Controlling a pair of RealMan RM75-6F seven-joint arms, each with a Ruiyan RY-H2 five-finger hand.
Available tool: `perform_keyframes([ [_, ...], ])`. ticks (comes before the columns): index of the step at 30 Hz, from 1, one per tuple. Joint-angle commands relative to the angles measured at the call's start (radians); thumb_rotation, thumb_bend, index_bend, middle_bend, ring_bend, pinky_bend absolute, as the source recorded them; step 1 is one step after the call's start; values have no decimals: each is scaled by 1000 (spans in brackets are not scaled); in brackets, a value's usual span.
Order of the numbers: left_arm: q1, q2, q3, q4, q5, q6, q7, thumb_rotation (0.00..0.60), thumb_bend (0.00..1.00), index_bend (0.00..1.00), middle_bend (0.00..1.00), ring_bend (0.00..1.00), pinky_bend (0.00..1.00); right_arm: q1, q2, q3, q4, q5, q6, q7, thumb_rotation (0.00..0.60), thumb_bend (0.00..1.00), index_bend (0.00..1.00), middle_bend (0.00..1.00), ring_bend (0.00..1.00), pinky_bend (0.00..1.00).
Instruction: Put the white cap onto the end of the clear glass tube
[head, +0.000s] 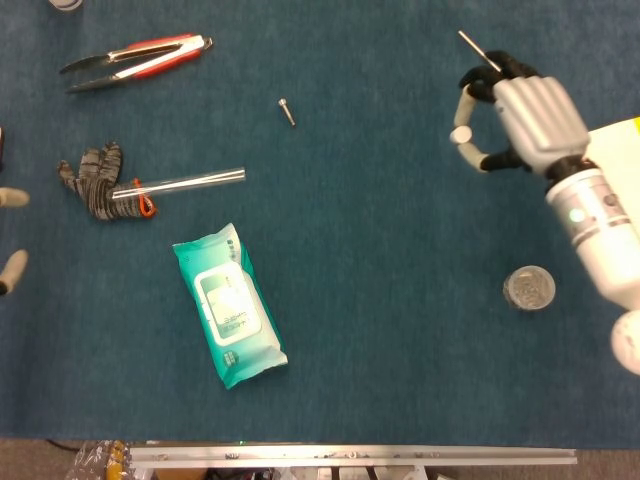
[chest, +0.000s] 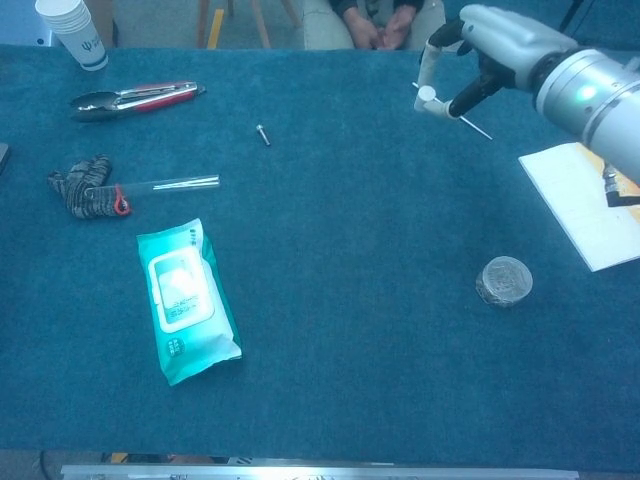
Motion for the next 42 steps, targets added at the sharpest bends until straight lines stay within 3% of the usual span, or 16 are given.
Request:
perform_keyframes([
  [1, -49, -33, -28, -25, -64, -56, 60, 600, 294, 309, 134, 0, 62, -18, 50, 9, -49, -7, 9, 28, 600, 306, 598, 300, 98, 195],
  [16, -244, -260, -117, 3, -344, -175, 314, 600, 294, 315, 139, 0, 62, -36, 143, 12, -103, -39, 20, 96, 600, 306, 599, 300, 98, 195],
  [31, -403, -510, -131, 162, -557, -200, 518, 600, 293, 349, 141, 0, 62, -46, 156, -8, -101, -69, 19, 144, 600, 306, 602, 300, 98, 194],
  [42, -463, -613, -135, 309, -646, -216, 542, 600, 293, 383, 137, 0, 62, -50, 166, -20, -90, -71, 12, 163, 600, 306, 603, 300, 98, 194],
])
